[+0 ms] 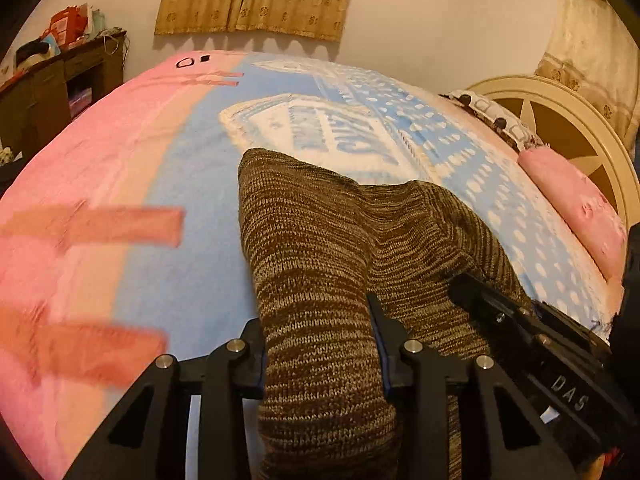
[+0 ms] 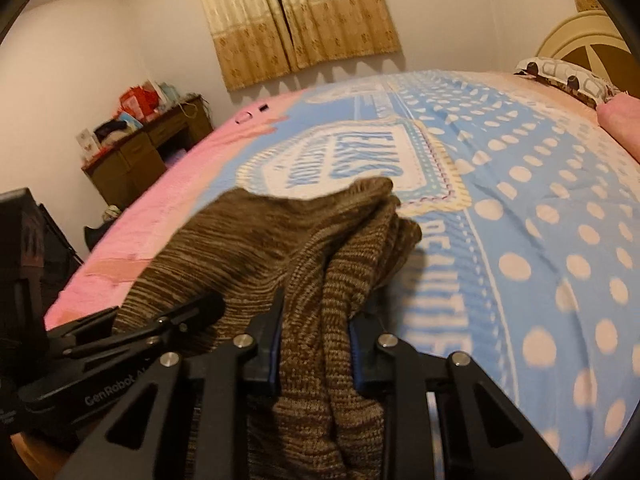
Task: Fold small clothes
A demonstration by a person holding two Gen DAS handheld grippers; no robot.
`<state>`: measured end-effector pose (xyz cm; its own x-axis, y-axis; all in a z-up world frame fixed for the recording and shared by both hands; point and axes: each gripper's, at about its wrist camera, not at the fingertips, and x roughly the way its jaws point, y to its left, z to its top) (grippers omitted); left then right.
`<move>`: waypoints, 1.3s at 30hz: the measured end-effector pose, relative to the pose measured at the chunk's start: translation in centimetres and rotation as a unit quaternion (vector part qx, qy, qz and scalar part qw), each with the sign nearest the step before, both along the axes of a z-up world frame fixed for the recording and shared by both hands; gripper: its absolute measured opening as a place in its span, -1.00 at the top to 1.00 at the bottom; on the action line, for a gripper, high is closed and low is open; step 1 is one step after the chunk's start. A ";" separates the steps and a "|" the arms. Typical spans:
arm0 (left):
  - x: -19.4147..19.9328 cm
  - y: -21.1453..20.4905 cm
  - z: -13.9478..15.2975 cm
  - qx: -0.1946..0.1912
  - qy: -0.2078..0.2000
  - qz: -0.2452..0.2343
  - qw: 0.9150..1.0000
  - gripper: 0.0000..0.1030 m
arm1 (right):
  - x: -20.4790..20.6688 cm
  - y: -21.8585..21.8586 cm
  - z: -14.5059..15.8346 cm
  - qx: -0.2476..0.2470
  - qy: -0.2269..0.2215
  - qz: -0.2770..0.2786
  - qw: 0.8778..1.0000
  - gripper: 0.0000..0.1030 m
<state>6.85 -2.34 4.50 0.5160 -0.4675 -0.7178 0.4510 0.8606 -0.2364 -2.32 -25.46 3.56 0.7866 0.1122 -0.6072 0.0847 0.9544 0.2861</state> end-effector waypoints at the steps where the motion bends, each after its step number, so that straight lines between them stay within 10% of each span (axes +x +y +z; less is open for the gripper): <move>1: -0.8 0.9 -0.1 -0.001 0.004 0.002 1.000 0.25 | -0.5 0.4 0.0 0.007 0.000 0.003 1.000 0.45; 22: -8.4 12.4 1.7 -0.028 -0.001 0.047 0.999 0.26 | -8.1 11.7 1.7 -0.008 -0.006 0.067 0.998 0.45; 39: 0.5 26.4 4.9 0.034 -0.109 0.222 0.968 0.26 | 6.0 26.3 4.3 -0.029 -0.103 0.229 0.967 0.45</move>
<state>7.32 24.04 9.39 0.7985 -0.1206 -0.5898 0.0657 0.9913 -0.1138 3.67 0.79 7.87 0.7676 0.4483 -0.4580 -0.4045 0.8932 0.1964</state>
